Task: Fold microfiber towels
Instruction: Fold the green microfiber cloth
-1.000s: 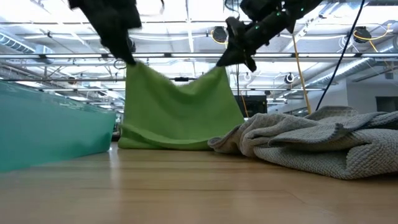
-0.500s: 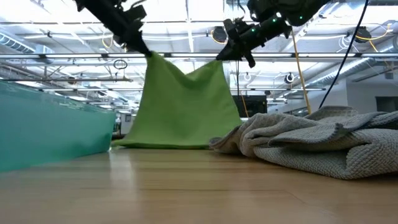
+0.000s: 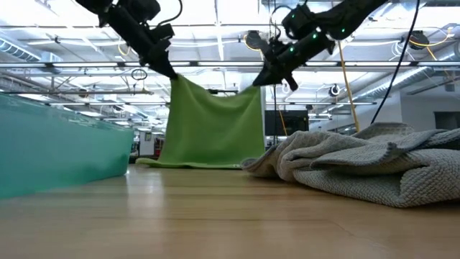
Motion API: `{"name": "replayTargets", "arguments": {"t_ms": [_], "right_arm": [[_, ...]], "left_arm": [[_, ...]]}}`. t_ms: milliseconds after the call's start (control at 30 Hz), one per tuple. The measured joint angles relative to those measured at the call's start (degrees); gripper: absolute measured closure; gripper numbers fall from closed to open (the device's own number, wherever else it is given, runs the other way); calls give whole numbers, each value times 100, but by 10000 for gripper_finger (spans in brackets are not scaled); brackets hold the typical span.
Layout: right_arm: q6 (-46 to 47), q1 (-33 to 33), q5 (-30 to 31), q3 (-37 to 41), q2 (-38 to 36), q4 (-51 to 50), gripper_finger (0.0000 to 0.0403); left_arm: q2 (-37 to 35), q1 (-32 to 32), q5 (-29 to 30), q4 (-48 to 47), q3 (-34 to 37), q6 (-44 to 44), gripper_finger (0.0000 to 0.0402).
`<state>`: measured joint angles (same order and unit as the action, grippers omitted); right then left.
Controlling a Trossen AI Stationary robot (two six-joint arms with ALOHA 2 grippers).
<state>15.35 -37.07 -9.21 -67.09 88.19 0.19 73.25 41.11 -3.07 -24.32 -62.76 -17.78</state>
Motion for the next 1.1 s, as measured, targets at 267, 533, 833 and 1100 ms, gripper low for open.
{"name": "replayTargets", "arguments": {"t_ms": [267, 533, 833, 1100], "right_arm": [[262, 92, -591, 2, 187, 23, 403], [349, 349, -577, 9, 453, -195, 403], [169, -297, 32, 7, 552, 145, 403], [367, -562, -542, 4, 514, 354, 403]], "left_arm": [[68, 280, -169, -564, 0, -220, 399], [68, 588, -462, -565, 778, -549, 399], [111, 858, -401, 2122, 997, 163, 399], [302, 1250, -826, 2218, 992, 873, 399]]}}
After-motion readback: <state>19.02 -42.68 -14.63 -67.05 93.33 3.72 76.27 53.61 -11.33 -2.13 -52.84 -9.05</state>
